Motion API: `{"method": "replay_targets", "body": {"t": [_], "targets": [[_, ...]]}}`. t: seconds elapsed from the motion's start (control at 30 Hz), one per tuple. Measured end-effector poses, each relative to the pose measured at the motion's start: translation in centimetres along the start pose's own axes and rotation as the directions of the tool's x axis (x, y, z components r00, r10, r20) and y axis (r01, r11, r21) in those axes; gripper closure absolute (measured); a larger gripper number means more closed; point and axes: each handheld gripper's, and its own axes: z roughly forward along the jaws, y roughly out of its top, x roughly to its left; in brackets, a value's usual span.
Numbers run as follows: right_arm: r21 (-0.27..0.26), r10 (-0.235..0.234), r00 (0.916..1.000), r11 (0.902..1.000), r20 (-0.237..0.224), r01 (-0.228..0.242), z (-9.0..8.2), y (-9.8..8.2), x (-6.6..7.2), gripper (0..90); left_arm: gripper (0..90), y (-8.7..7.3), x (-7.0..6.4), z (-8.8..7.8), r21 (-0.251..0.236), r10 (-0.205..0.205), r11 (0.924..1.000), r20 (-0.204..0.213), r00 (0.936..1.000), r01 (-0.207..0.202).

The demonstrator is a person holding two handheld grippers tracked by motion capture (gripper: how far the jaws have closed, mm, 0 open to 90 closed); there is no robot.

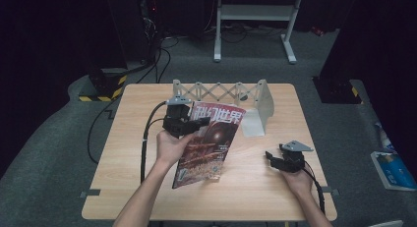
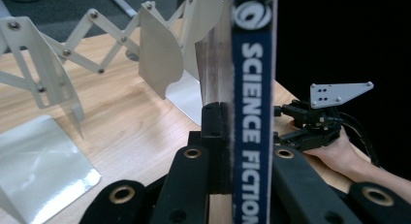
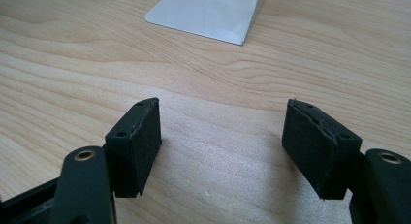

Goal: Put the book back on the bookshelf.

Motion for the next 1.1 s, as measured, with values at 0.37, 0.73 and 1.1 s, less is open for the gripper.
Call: {"method": "replay_targets", "body": {"t": [0.37,0.73,1.1], "targets": [[0.002,0.002,1.0000,1.0000,0.002,-0.002,0.0,0.0,0.1,30.4,83.9,0.5,1.0,-1.1,-0.002,-0.007,1.0000,-0.040,0.9992,0.007],[0.004,0.001,1.0000,1.0000,0.002,-0.001,0.0,0.0,0.1,30.6,84.0,1.0,2.1,-2.0,-0.004,-0.013,0.9999,-0.083,0.9965,0.012],[0.001,-0.003,1.0000,1.0000,0.000,0.003,0.0,0.0,0.1,30.6,83.9,2.0,3.2,-3.7,-0.028,-0.023,0.9994,-0.149,0.9886,0.019]]}}
